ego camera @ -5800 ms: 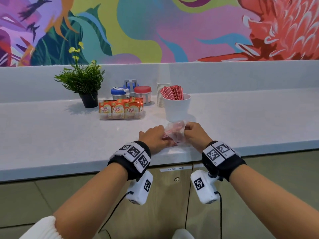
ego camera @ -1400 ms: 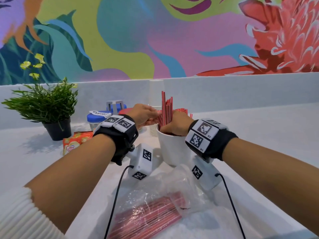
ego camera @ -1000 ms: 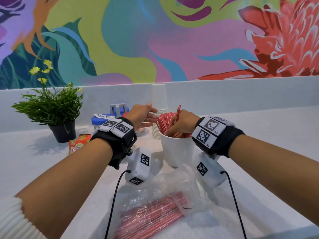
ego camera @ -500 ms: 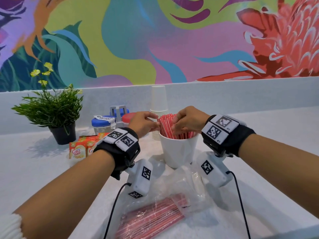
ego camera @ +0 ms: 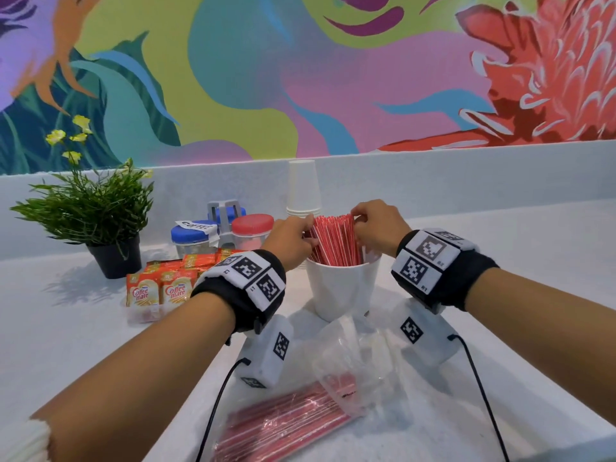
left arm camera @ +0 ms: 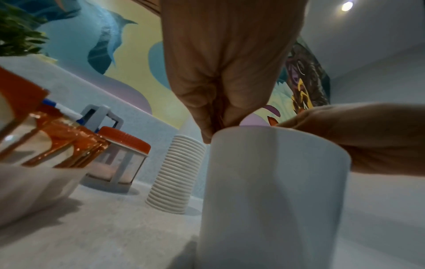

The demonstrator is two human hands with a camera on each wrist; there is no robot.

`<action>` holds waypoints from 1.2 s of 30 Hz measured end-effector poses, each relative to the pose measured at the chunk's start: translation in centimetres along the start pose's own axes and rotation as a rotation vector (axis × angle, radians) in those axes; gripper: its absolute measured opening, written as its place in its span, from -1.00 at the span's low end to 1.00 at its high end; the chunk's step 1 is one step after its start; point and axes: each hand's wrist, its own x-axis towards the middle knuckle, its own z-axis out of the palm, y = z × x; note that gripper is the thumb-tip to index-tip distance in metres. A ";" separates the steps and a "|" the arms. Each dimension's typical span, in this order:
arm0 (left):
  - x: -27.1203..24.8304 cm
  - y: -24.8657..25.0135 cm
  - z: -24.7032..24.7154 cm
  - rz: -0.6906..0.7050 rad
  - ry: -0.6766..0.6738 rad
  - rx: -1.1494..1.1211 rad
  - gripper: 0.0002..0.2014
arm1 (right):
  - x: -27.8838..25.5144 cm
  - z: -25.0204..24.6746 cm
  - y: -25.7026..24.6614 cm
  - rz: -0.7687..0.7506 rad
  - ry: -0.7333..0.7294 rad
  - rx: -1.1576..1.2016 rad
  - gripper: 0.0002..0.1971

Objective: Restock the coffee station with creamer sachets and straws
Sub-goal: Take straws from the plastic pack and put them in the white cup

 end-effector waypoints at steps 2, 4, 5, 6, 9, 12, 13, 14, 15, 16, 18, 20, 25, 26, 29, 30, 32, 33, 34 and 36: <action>0.0 0.0 0.0 0.005 0.004 0.053 -0.63 | -0.1 0.0 -0.3 -0.036 0.031 -0.029 -0.57; 0.0 -0.2 -0.2 0.014 0.030 0.057 -0.51 | -0.2 -0.1 -0.5 -0.091 0.025 -0.094 -0.58; 0.1 -0.3 -0.3 0.020 0.050 0.051 -0.42 | -0.3 0.0 -0.6 -0.118 -0.003 -0.124 -0.59; 0.1 -0.3 -0.4 0.026 0.065 0.061 -0.36 | -0.4 0.1 -0.7 -0.146 -0.047 -0.152 -0.61; -0.1 0.1 -0.5 0.071 0.038 0.143 -0.43 | -0.6 0.8 -0.5 -0.219 -0.198 -0.221 -0.64; -0.4 0.6 -0.3 0.083 -0.051 0.180 -0.58 | -0.5 0.8 -0.5 -0.249 -0.234 -0.240 -0.59; -0.4 0.6 -0.4 0.073 -0.082 0.177 -0.60 | -0.5 0.7 -0.5 -0.242 -0.227 -0.247 -0.58; -0.4 0.6 -0.5 0.057 -0.111 0.176 -0.60 | -0.6 0.5 -0.5 -0.231 -0.212 -0.249 -0.57; -0.2 0.5 -0.7 0.043 -0.127 0.174 -0.58 | -0.7 0.4 -0.5 -0.216 -0.192 -0.238 -0.56; -0.2 0.4 -0.9 0.025 -0.136 0.178 -0.53 | -0.8 0.3 -0.4 -0.201 -0.165 -0.209 -0.55; -0.6 0.6 -1.5 -0.012 -0.132 0.199 -0.43 | -1.2 0.0 -0.2 -0.159 -0.093 -0.104 -0.53; -1.3 1.0 -2.3 -0.030 -0.117 0.202 -0.41 | -1.7 -0.3 0.1 -0.120 0.009 0.002 -0.56; -3.3 2.0 -4.6 -0.009 -0.064 0.131 -0.40 | -4.5 -1.1 0.3 -0.068 0.179 0.186 -0.70; -4.0 2.3 -5.1 -0.012 -0.054 0.114 -0.41 | -5.2 -1.2 0.4 -0.050 0.192 0.229 -0.73; -6.0 3.3 -6.2 -0.021 -0.037 0.019 -0.46 | -7.3 -1.3 0.9 0.024 0.202 0.366 -0.87; -6.7 3.5 -6.4 -0.030 -0.033 -0.006 -0.49 | -7.9 -1.3 1.2 0.061 0.190 0.418 -0.91; -8.5 3.7 -6.3 -0.066 -0.029 -0.047 -0.54 | -9.6 -1.2 1.4 0.141 0.136 0.523 -0.88; -9.4 3.6 -6.0 -0.086 -0.033 -0.064 -0.57 | -10.4 -1.1 1.5 0.172 0.104 0.572 -0.86; -10.3 3.6 -5.6 -0.105 -0.053 -0.084 -0.60 | -11.2 -1.0 1.6 0.196 0.073 0.624 -0.84; -12.2 3.4 -4.4 -0.148 -0.136 -0.114 -0.62 | -12.8 -0.5 1.7 0.237 0.007 0.726 -0.83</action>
